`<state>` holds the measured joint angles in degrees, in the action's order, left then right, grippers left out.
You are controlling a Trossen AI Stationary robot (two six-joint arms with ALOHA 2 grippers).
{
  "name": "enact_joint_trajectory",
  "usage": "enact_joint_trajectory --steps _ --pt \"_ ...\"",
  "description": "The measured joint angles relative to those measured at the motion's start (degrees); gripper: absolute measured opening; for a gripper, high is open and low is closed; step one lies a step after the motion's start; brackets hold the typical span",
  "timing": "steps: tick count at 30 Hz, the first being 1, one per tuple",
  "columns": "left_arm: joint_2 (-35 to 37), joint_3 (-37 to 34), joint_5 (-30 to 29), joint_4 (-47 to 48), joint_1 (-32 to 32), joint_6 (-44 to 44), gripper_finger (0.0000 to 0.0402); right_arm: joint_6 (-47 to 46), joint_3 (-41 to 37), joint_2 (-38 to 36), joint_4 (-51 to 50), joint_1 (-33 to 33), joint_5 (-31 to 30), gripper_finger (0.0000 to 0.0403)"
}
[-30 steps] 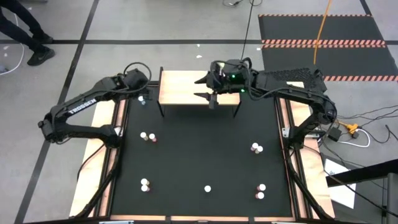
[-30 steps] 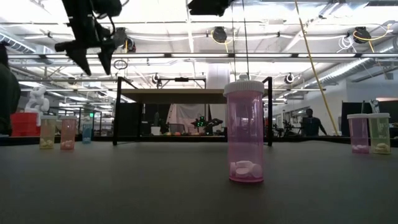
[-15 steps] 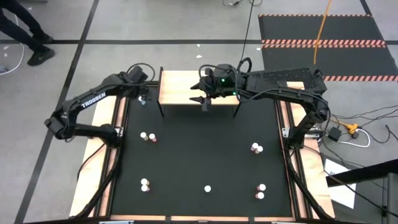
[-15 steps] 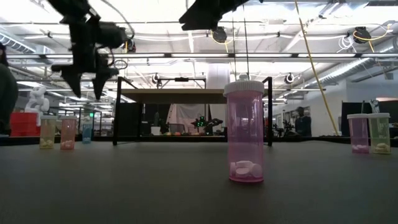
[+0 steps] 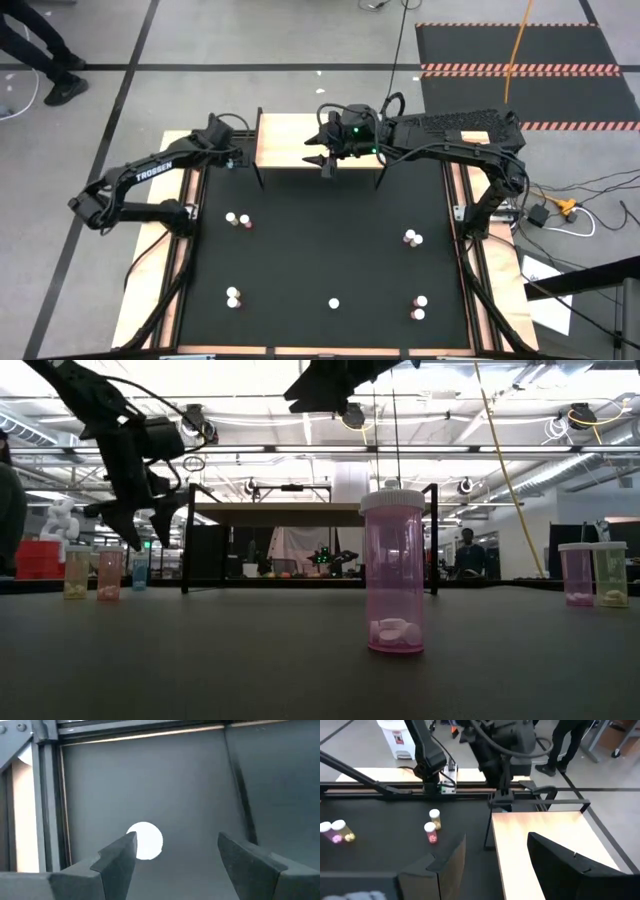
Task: Pick and place medicine bottles onto shelf by color
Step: Put the blue pill bottle on the shelf aligned with the other blue pill bottles
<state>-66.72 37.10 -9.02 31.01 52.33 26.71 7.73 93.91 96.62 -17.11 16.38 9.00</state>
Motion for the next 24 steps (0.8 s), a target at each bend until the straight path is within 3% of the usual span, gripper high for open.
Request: enact_joint_trajectory --steps 6,17,24 --pt "0.03 -1.88 -0.80 0.19 1.91 0.20 0.0278 -2.35 0.02 -0.09 0.14 0.00 -3.09 0.0210" --pt "-0.02 -1.51 -0.24 -1.07 1.87 -1.09 0.0278 -2.61 0.02 -0.11 0.16 0.02 -3.16 0.0210" --pt "-0.02 -2.21 1.10 -0.79 1.77 -8.16 0.0278 -2.12 0.02 -0.11 0.16 0.00 -3.08 0.0210"
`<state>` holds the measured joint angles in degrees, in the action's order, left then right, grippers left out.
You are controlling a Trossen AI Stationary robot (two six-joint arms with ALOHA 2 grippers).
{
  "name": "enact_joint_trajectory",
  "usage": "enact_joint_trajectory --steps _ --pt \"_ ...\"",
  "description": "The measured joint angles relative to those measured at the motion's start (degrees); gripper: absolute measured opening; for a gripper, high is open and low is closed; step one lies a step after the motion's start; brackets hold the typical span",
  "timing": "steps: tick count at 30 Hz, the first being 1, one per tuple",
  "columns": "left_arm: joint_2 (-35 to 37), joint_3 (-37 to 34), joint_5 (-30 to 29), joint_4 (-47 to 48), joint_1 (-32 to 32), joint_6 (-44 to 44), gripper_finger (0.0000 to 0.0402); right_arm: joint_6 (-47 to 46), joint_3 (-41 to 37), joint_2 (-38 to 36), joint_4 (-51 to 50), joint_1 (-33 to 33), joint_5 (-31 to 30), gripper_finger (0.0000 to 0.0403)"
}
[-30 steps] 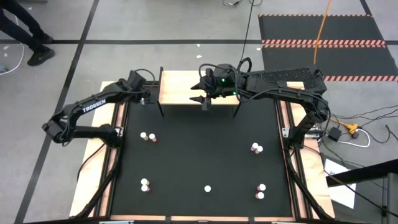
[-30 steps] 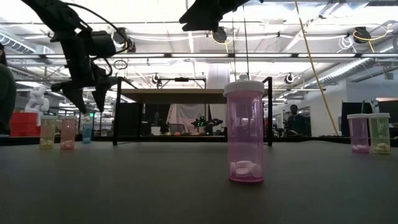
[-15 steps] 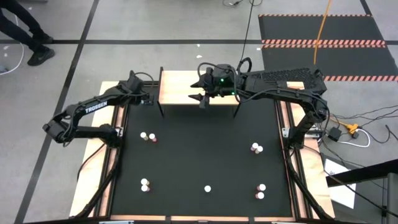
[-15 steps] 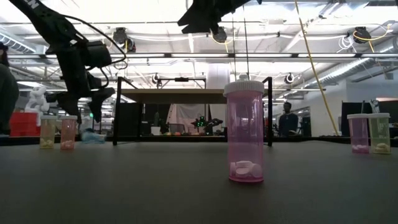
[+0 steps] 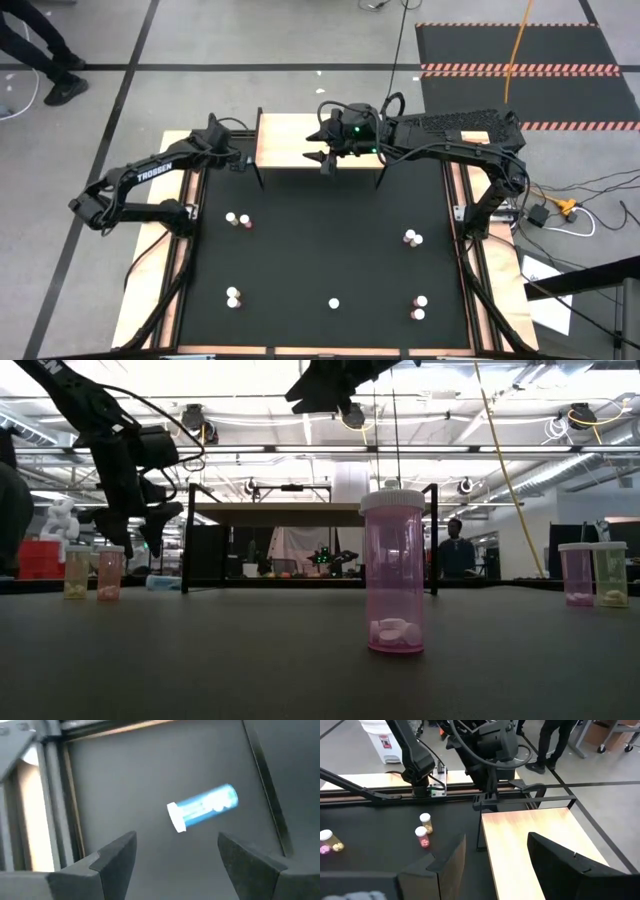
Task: Pick and place medicine bottles onto shelf by color
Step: Put the blue pill bottle on the shelf aligned with the other blue pill bottles
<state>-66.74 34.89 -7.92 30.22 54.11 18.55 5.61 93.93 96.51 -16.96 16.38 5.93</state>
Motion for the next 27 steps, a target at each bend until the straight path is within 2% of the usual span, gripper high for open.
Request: enact_joint_trajectory --steps 6,10,16,19,27 --pt "0.00 0.00 6.60 1.46 -0.28 -7.98 0.0278 1.13 0.00 -0.02 -0.01 0.00 0.03 0.0210" --pt "0.00 0.00 6.68 2.24 -0.24 -14.89 0.0278 1.27 0.02 -0.04 -0.34 0.00 0.03 0.0210" --pt "0.00 0.00 6.39 -1.13 -0.24 -35.22 0.0278 2.53 0.02 -0.04 -1.93 0.00 0.05 0.0210" --pt "0.00 0.00 6.39 -3.00 -0.20 -42.53 0.0278 3.33 0.02 -0.04 -2.84 0.00 0.05 0.0210" --pt "-1.06 0.00 6.61 -4.01 -0.13 -53.09 0.0278 4.68 0.02 -0.07 -4.48 0.00 0.05 0.0210"
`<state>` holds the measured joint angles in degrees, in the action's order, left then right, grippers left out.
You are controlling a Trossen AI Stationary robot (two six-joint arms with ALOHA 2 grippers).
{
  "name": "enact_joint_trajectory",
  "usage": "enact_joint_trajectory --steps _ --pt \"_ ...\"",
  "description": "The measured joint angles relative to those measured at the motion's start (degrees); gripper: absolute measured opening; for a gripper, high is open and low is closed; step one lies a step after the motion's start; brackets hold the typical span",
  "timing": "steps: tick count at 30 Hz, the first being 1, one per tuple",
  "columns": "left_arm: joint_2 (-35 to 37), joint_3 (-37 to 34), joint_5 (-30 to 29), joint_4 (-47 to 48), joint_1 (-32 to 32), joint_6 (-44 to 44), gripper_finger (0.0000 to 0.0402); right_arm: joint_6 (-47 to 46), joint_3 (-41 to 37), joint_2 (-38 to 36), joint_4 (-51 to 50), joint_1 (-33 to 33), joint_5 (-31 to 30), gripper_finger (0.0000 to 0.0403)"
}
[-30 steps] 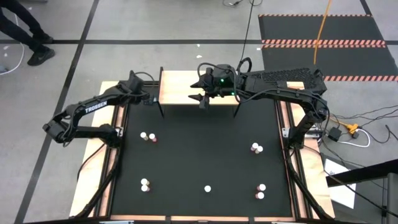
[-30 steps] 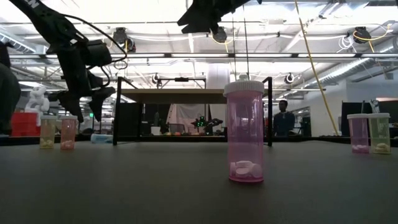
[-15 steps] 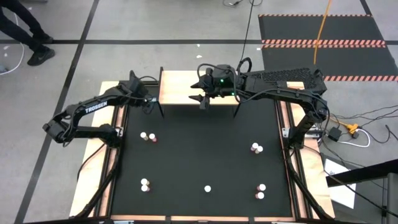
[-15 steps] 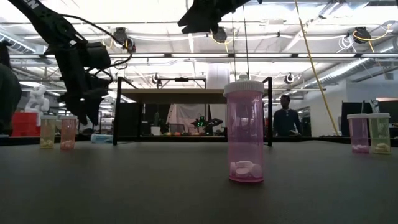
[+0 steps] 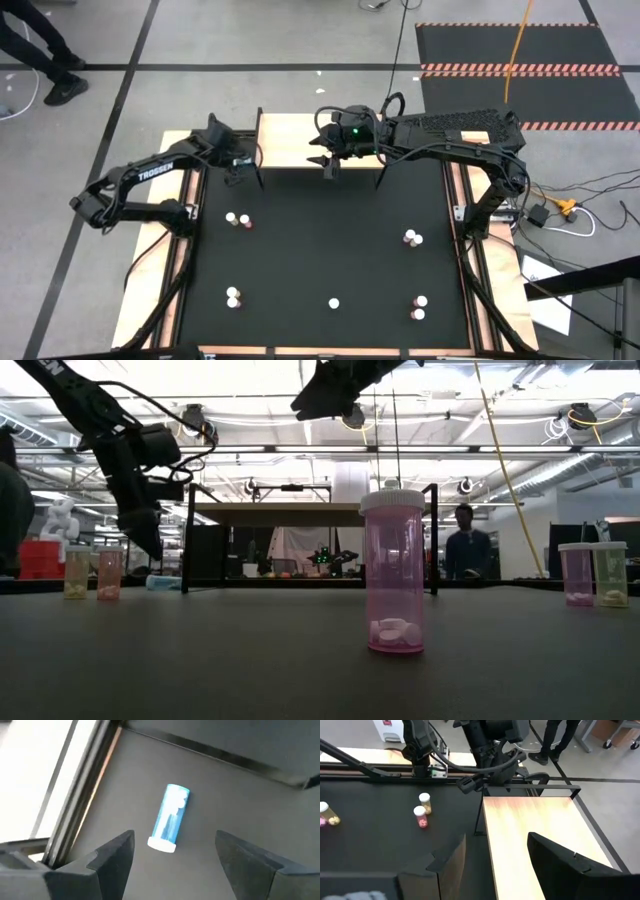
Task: Pick and place medicine bottles onto shelf by color
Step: Put the blue pill bottle on the shelf aligned with the other blue pill bottles
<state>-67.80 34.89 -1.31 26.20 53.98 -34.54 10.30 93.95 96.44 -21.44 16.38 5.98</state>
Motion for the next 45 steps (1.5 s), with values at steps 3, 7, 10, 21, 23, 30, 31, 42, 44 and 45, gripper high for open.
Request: enact_joint_trajectory --steps 3,7,10,21,23,30,31,42,44,45 --pt "-2.21 0.00 0.25 -1.12 0.00 -3.05 0.0278 0.05 0.00 0.00 -0.19 0.00 0.00 0.0210" --pt "-5.99 0.00 1.48 -4.08 0.05 -3.95 0.0278 0.17 0.00 -0.02 -0.24 0.00 -0.02 0.0210" --pt "-8.49 0.00 1.83 -5.40 0.00 -5.46 0.0278 -0.01 0.00 -0.02 -0.54 0.00 -0.23 0.0210" --pt "-14.26 0.04 0.03 -8.66 2.14 -7.75 0.0259 -2.09 0.00 -0.02 -1.56 0.00 -0.39 0.0210" --pt "-14.41 0.03 -0.58 -9.58 2.72 -7.77 0.0240 -2.11 0.02 -0.04 -1.63 0.00 -0.42 0.0210" --pt "-14.31 0.02 -1.57 -11.36 3.80 -8.46 0.0148 -2.96 0.02 -0.04 -1.67 0.00 -0.44 0.0210" --pt "-14.27 0.02 -1.87 -11.61 3.80 -8.46 0.0134 -3.33 0.02 -0.04 -1.67 0.00 -0.44 0.0210" --pt "-12.65 0.17 -1.98 -12.11 3.28 -4.21 0.0074 -4.95 0.02 -0.04 -1.69 0.00 -0.46 0.0210" --pt "-12.65 0.17 -2.78 -12.55 2.94 -2.90 0.0073 -4.95 0.02 -0.04 -1.70 0.00 -0.46 0.0210" --pt "-12.65 0.19 -3.14 -12.74 2.81 -2.40 0.0073 -4.95 0.02 -0.04 -1.69 0.00 -0.46 0.0210"
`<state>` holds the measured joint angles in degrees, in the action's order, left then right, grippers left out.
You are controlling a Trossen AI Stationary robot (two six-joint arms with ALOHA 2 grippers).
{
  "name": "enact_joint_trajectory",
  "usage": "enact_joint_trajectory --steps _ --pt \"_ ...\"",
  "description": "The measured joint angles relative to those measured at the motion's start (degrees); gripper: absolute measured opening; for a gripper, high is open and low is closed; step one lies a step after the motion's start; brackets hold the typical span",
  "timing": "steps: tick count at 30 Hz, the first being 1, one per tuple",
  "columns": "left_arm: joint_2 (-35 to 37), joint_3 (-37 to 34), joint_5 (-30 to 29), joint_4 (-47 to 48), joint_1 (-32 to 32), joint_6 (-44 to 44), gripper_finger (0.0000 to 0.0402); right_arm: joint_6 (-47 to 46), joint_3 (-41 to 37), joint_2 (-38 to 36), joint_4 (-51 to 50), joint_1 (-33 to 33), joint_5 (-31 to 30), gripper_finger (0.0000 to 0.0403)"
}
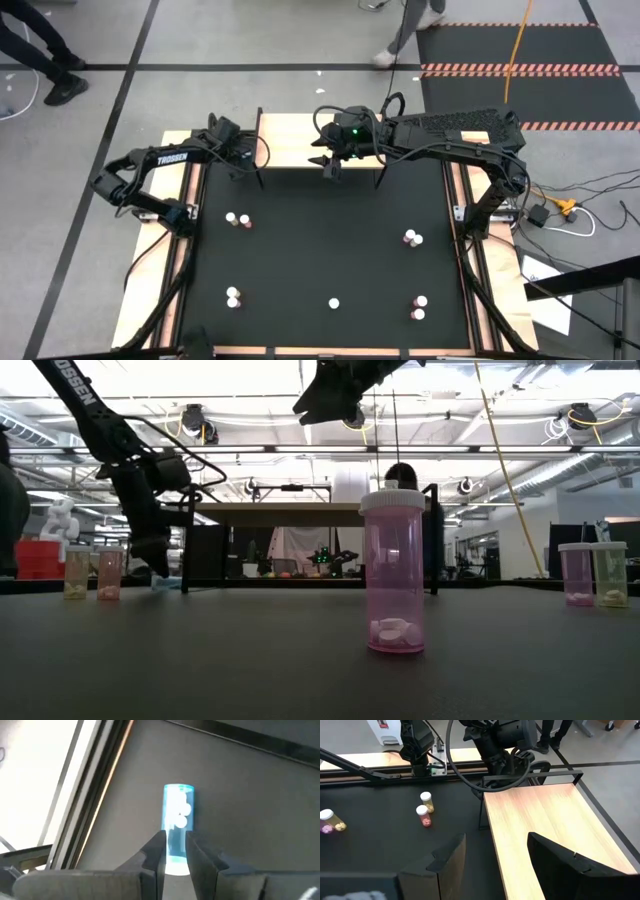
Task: Pick and place medicine bottles onto shelf by color
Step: Put the blue pill bottle on the shelf aligned with the other blue pill bottles
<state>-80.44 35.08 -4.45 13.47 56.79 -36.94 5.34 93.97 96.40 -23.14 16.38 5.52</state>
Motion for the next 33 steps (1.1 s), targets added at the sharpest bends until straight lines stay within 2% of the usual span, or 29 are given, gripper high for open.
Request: enact_joint_trajectory --steps 13,17,20,27,30,33 --pt "0.00 0.01 -0.31 -0.67 -0.23 2.59 0.0074 -1.49 0.00 0.00 -0.90 0.00 0.02 0.0210" --pt "0.00 0.01 1.56 -0.83 0.30 3.03 0.0078 -1.51 0.00 0.00 -1.01 0.00 0.02 0.0210" --pt "0.00 0.01 3.16 -0.77 0.87 3.13 0.0102 -1.51 0.00 0.00 -1.07 0.00 -0.02 0.0210" --pt "-2.04 0.03 3.46 -0.91 1.80 2.35 0.0188 -1.40 0.00 0.00 -1.36 0.00 -1.19 0.0210" --pt "-3.33 0.03 3.41 -1.53 1.80 1.94 0.0202 -1.35 0.00 0.00 -1.54 0.00 -1.20 0.0210" --pt "-3.82 0.05 2.90 -2.11 1.80 1.99 0.0197 -1.27 0.00 0.00 -1.92 0.00 -1.20 0.0210"
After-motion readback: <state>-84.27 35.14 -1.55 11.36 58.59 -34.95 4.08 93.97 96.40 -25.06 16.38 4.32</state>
